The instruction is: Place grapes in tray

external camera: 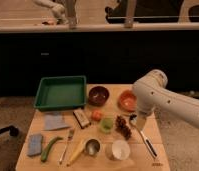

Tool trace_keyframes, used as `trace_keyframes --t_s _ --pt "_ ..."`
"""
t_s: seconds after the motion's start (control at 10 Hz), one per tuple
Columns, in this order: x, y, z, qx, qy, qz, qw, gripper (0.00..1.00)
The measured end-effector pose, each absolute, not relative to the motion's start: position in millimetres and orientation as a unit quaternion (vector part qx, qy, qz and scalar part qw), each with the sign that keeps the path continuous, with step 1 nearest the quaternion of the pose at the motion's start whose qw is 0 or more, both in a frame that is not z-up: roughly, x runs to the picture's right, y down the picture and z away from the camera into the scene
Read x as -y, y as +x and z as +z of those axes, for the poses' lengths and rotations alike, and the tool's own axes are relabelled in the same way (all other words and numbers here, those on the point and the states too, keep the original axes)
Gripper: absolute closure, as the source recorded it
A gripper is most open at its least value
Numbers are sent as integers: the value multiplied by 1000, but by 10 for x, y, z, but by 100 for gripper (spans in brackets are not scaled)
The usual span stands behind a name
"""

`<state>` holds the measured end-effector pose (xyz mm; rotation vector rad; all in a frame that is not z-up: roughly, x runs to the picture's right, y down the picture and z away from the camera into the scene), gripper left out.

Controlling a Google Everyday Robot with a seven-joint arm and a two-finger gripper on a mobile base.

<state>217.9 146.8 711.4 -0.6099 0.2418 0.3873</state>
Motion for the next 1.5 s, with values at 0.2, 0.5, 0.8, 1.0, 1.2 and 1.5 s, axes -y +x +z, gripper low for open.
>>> trace_keyframes --t_s 0.2,0.5,0.8,1.0,1.2,1.5 --pt "-1498 2125 7169 -121 -297 213 923 20" --pt "-1566 1980 7244 -130 -298 226 918 20" --pt "-1702 1877 7341 -132 -318 238 908 20" --pt "-1705 1823 7368 -120 -328 219 911 20" --pt "-1708 1825 7366 -119 -329 219 911 20" --pt "-1725 1824 7387 -120 -332 225 908 20"
